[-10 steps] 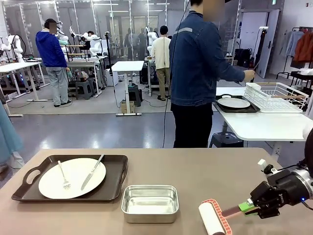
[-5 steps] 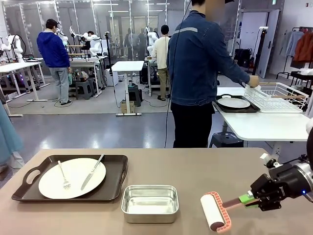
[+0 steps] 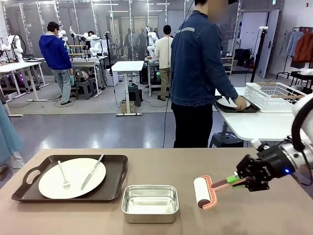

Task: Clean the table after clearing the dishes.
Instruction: When the left (or right) Handle tray is removed, use the left hand (or right hand) to clean the left (or right) side of the table with the Lint Roller, then place the Lint Roller back on top of the Airtight Container.

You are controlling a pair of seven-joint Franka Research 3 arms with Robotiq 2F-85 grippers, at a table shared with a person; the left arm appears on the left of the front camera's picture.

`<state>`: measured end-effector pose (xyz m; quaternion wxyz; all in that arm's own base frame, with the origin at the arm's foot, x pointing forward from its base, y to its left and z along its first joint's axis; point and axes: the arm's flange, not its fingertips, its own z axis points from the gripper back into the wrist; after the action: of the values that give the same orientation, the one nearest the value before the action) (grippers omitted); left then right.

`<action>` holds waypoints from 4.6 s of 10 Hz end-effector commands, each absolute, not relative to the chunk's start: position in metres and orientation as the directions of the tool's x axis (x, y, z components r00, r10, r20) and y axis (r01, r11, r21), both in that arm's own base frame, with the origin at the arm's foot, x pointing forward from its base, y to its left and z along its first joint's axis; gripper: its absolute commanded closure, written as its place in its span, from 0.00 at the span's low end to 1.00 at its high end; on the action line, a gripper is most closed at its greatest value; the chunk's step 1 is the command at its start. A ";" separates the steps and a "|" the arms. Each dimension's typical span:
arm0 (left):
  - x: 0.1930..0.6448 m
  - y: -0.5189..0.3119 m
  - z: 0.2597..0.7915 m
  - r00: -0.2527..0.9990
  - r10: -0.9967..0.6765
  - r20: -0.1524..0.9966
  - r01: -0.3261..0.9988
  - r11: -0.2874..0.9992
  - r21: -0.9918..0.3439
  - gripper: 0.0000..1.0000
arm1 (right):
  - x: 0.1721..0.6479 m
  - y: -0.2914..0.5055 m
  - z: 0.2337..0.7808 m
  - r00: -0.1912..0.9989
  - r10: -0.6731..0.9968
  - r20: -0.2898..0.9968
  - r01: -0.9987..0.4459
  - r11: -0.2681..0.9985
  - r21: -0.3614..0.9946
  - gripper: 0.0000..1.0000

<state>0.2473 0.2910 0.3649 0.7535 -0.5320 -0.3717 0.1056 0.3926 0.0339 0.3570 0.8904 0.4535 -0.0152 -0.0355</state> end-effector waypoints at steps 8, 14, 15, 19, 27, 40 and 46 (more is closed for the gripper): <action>0.245 0.292 0.366 0.699 0.554 0.452 0.241 0.413 -0.878 0.00 | 0.406 0.061 0.339 0.971 -0.239 -0.024 0.199 0.744 0.637 0.78; 0.245 0.292 0.366 0.699 0.554 0.452 0.241 0.413 -0.878 0.00 | 0.390 -0.033 0.356 0.947 -0.294 0.127 0.195 0.844 0.499 0.78; 0.245 0.292 0.366 0.699 0.554 0.452 0.241 0.413 -0.878 0.00 | 0.391 -0.044 0.356 0.947 -0.297 0.119 0.217 0.870 0.444 0.78; 0.245 0.292 0.366 0.699 0.554 0.452 0.241 0.413 -0.878 0.00 | 0.387 -0.086 0.347 0.949 -0.303 0.092 0.265 0.919 0.293 0.78; 0.245 0.292 0.366 0.699 0.554 0.452 0.241 0.413 -0.878 0.00 | 0.338 -0.107 0.448 0.933 -0.227 0.280 0.143 0.946 0.291 0.78; 0.245 0.292 0.366 0.699 0.554 0.452 0.241 0.413 -0.878 0.00 | 0.338 -0.107 0.498 0.914 -0.201 0.353 0.109 0.959 0.263 0.78; 0.245 0.292 0.366 0.699 0.554 0.452 0.241 0.413 -0.878 0.00 | 0.338 -0.107 0.498 0.914 -0.201 0.353 0.109 0.959 0.263 0.78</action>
<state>0.2472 0.2911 0.3649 0.7534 -0.5319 -0.3718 0.1058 0.3385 -0.1066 0.4976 0.9704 0.1230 -0.1903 -0.0834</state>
